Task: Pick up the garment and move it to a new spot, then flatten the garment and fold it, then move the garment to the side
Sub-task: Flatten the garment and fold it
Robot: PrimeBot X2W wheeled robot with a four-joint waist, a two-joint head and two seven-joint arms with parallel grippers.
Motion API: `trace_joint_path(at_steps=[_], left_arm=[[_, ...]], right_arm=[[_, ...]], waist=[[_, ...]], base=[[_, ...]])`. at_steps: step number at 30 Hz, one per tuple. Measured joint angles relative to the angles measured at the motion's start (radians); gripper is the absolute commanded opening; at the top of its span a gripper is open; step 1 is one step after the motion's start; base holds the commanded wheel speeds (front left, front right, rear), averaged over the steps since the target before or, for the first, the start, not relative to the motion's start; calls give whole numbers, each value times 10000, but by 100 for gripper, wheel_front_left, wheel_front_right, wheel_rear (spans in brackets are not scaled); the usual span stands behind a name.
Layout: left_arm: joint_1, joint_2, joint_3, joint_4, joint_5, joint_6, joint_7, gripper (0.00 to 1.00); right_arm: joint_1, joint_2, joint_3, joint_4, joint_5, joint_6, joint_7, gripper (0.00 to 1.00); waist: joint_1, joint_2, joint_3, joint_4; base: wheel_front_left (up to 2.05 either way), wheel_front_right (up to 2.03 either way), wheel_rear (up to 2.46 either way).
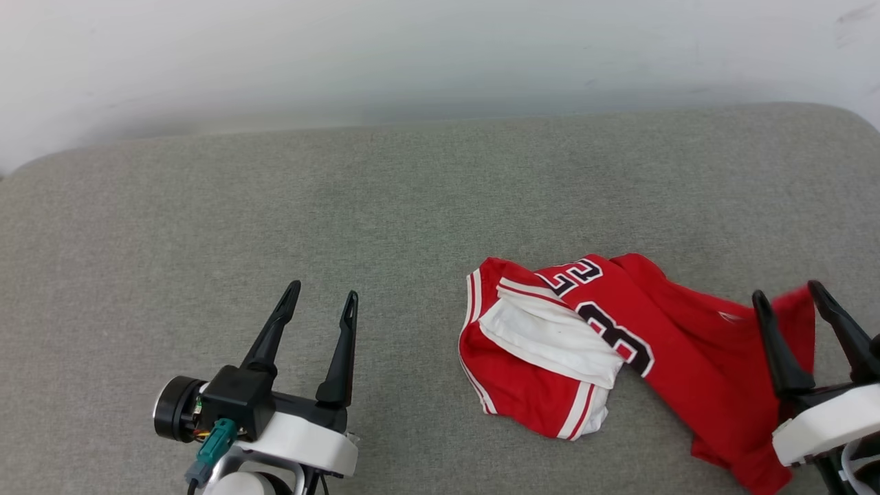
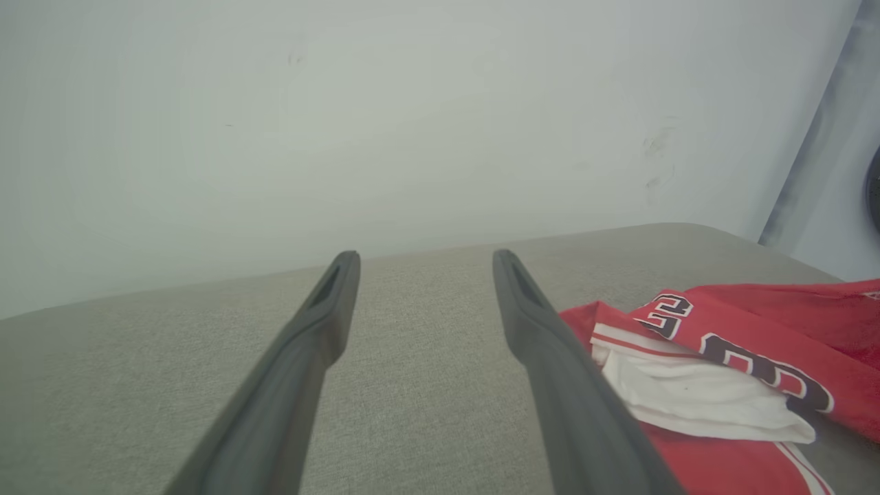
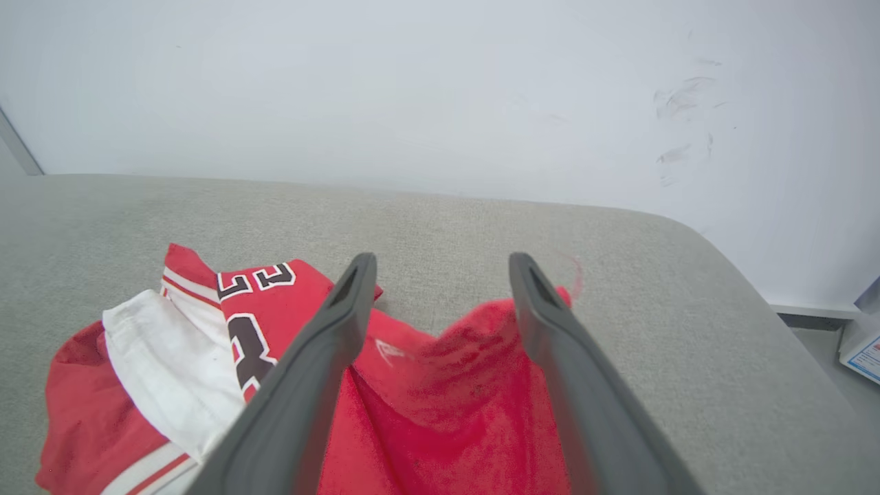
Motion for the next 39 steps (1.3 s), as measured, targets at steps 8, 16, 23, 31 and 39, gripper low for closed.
trace_joint_path(at_steps=[8, 16, 23, 31, 39], left_arm=[[19, -8, -311, 199, -560, -36, 0, 100], [-1467, 443, -2255, 782, -1185, -65, 1921, 100], [-3554, 901, -3871, 947, -2318, -65, 5891, 100], [-4835, 1352, -4621, 1392, -2897, -65, 7975, 100], [-5170, 1580, -4834, 2011, -2982, -65, 8324, 100]], right_arm=[[64, 786, -71, -583, -207, 0, -1682, 100], [115, 993, -96, -775, -529, 0, -1873, 100], [2, 1143, 69, -732, -786, 0, -1918, 100], [-155, 1360, 263, -575, -940, 0, -1941, 100], [-251, 1521, 267, -593, -1062, 0, -1950, 100]], waist=[[0, 0, 18, -198], [0, 0, 453, -334], [0, 0, 1054, -534], [0, 0, 1691, -931], [0, 0, 2128, -1170]], base=[[0, 0, 0], [0, 0, 0], [0, 0, 0], [0, 0, 0], [0, 0, 0]])
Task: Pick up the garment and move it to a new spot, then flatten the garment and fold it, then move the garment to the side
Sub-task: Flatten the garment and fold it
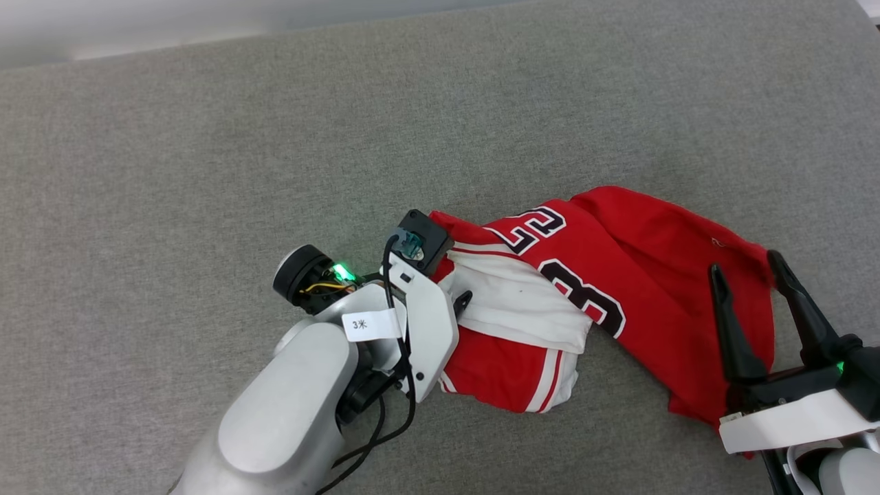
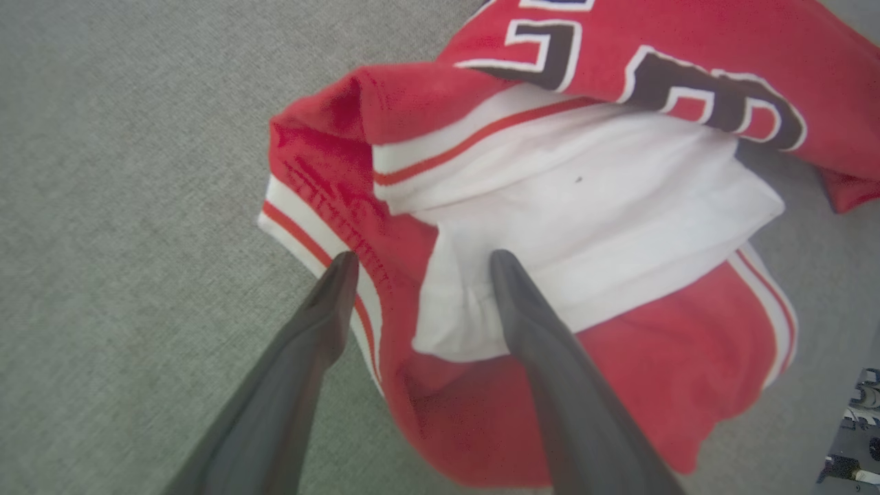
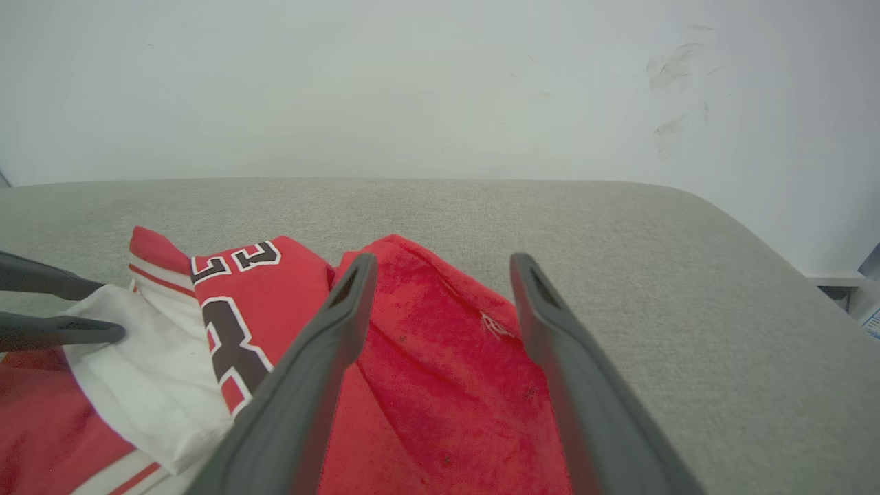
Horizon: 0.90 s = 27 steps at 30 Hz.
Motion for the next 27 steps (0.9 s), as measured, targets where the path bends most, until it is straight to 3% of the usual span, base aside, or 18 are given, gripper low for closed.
trace_joint_path(at_steps=[2, 3, 4, 5, 13, 18, 27], left_arm=[[0, -15, -31, 82, -50, 0, -4, 100], [0, -42, -35, 109, -123, 0, -8, 79], [0, -81, -48, 123, -194, 0, -15, 50], [1, -109, -69, 125, -238, 0, -15, 0], [121, -65, -265, -136, -487, 4, -612, 0], [238, 63, 366, -600, -621, 347, -1524, 0], [250, 826, 1839, -1605, -504, 1058, -3423, 0]], right_arm=[[-9, 19, -2, 2, -42, 0, 0, 100], [-19, 29, -8, 4, -50, 0, 0, 100], [-27, 35, -17, 12, -52, 0, 0, 100], [-35, 42, -19, 21, -54, 0, 0, 100], [-70, 27, -54, 295, -140, 0, -6, 100], [-46, -54, -36, 454, -151, 0, -6, 100], [133, -127, 109, 619, -151, 0, -6, 100]], waist=[[0, 0, 67, -2], [0, 0, 91, 7], [0, 0, 108, 22], [0, 0, 119, 38], [0, 0, -161, 242], [0, 0, -651, 432], [0, 0, -1480, 968]], base=[[0, 0, 0], [0, 0, 0], [0, 0, 0], [0, 0, 0], [0, 0, 0], [0, 0, 0], [0, 0, 0]])
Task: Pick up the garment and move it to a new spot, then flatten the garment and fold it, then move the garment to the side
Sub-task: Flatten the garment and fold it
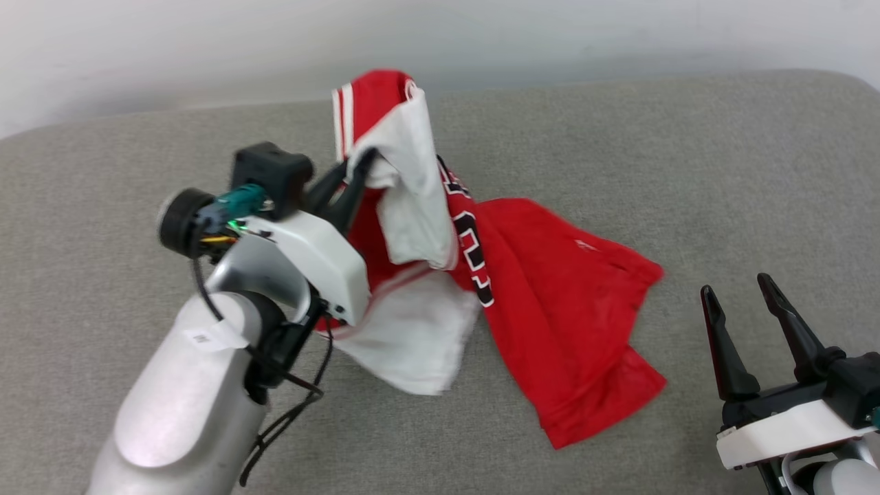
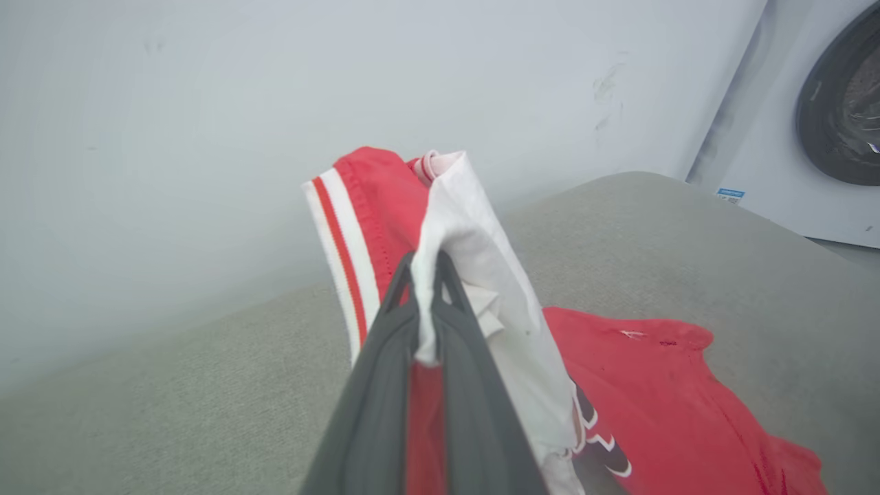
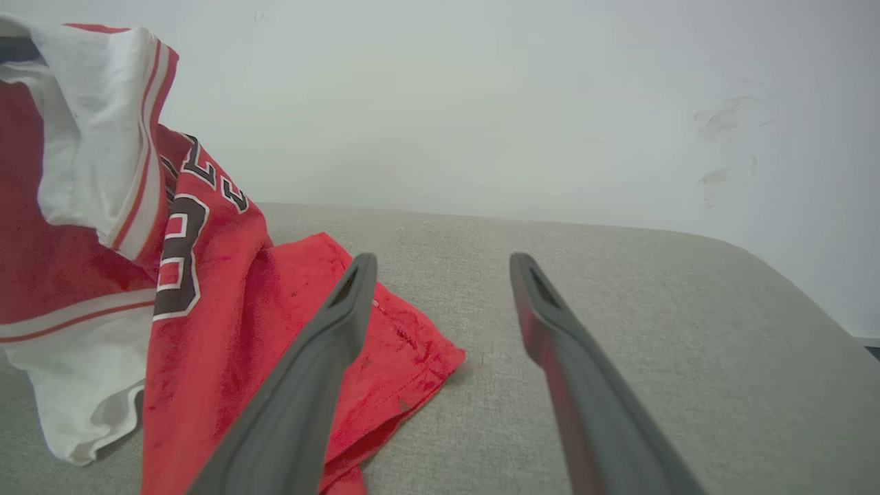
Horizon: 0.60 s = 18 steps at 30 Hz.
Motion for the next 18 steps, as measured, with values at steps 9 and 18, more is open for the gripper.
trace_joint_path(at_steps=[9, 18], left_arm=[[-443, 711, 765, -982, 598, 376, -1126, 0], [998, 213, -1664, -1135, 955, -307, -115, 0]], right_arm=[[4, 6, 109, 73, 0, 0, 0, 100], [-1, 48, 167, 102, 15, 0, 0, 100]], waist=[[0, 0, -364, 327], [0, 0, -313, 189]], base=[[0, 0, 0], [0, 0, 0]])
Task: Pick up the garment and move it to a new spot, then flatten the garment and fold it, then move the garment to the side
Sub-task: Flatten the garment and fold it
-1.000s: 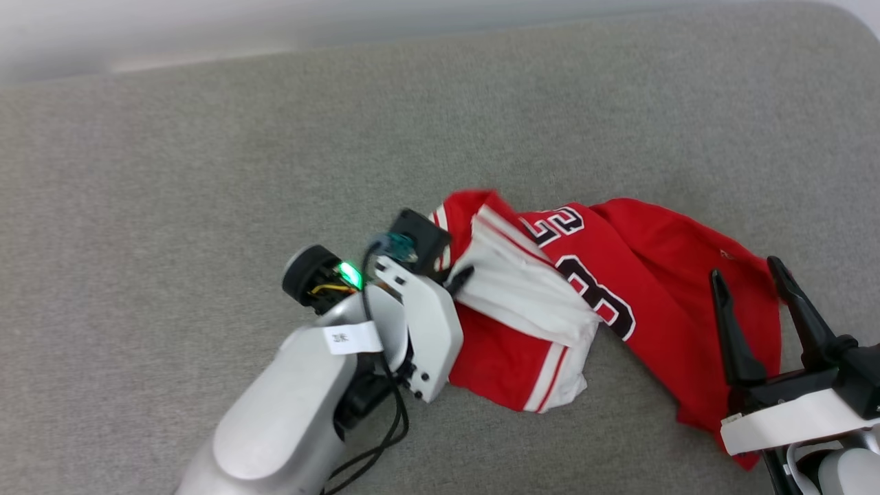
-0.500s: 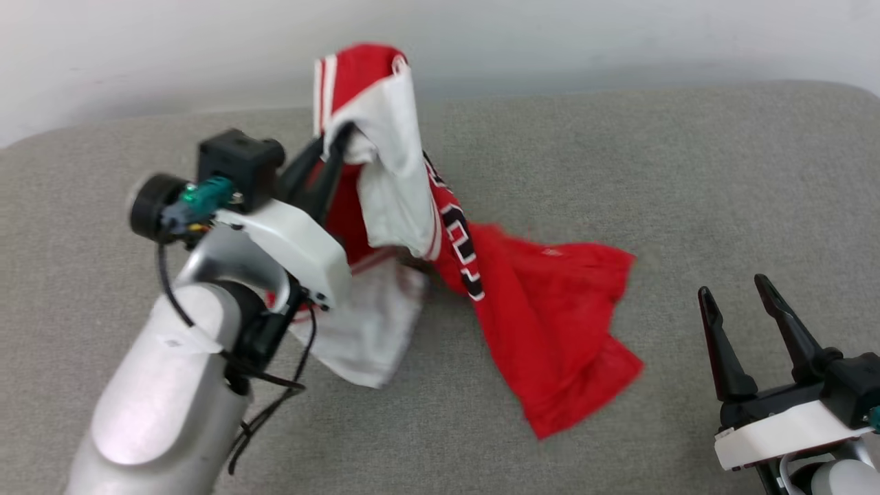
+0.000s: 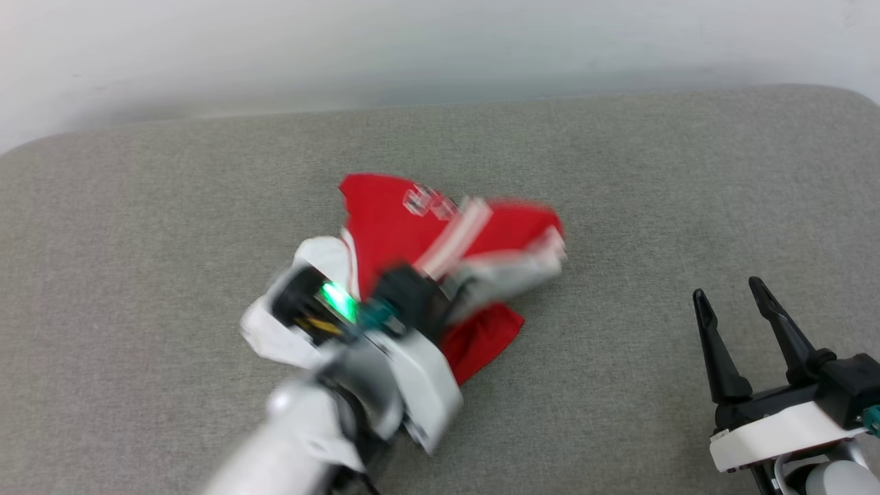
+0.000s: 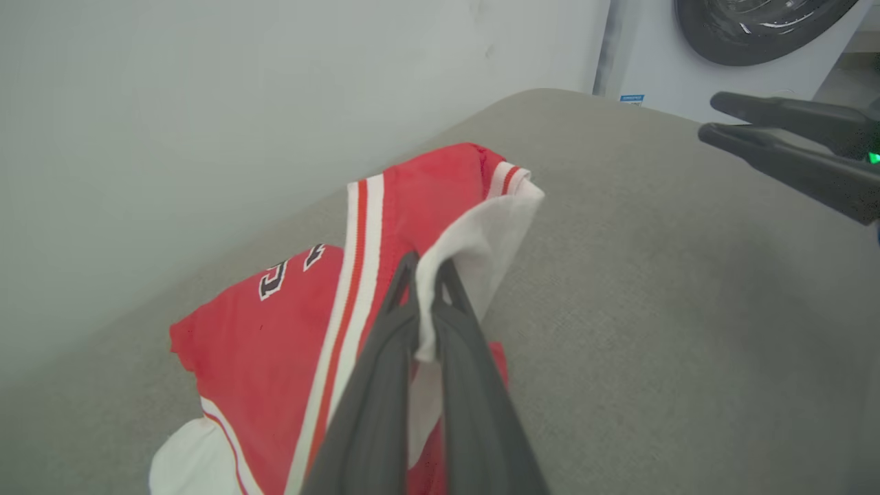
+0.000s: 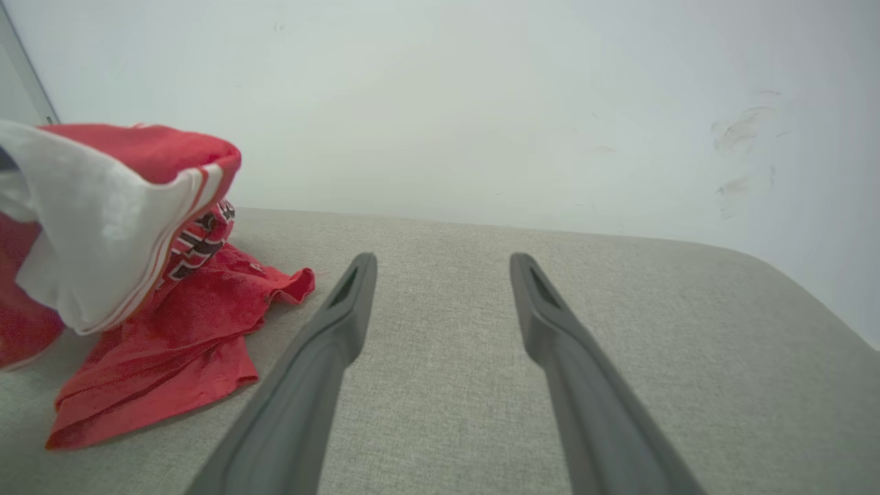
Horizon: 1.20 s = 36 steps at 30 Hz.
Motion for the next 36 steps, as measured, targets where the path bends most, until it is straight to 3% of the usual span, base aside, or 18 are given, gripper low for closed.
trace_joint_path(at_steps=[6, 12, 13, 14, 18, 25, 36], left_arm=[[747, -970, -1996, 1089, 201, -359, 165, 0], [745, -1732, -3147, 2583, 439, -564, -109, 0], [648, -1977, -3469, 3304, 454, -608, -382, 60], [582, -2033, -3582, 3494, 456, -617, -460, 100], [427, -2228, -3605, 3877, 318, -654, -1005, 100], [-33, -1902, -2220, 3377, -297, -257, -2230, 100], [303, 165, 986, 1875, -936, 1597, -3733, 100]], right_arm=[[-58, -2, 21, 84, -12, 0, -2, 100], [-170, -12, 113, 119, -25, 0, -2, 100], [-193, 8, 176, 159, -90, 0, -2, 100], [-198, 17, 196, 167, -92, 0, -2, 100], [-205, 61, 174, 209, -128, 0, -2, 100], [-75, 75, -15, 303, -178, 0, 0, 100], [157, -10, -59, 244, -176, 0, -2, 100]], waist=[[0, 0, 81, -247], [0, 0, 188, -516], [0, 0, 228, -618], [0, 0, 239, -644], [0, 0, 229, -629], [0, 0, -145, -256], [0, 0, -689, 227]], base=[[0, 0, 0], [0, 0, 0], [0, 0, 0], [0, 0, 0], [0, 0, 0], [0, 0, 0], [0, 0, 0]])
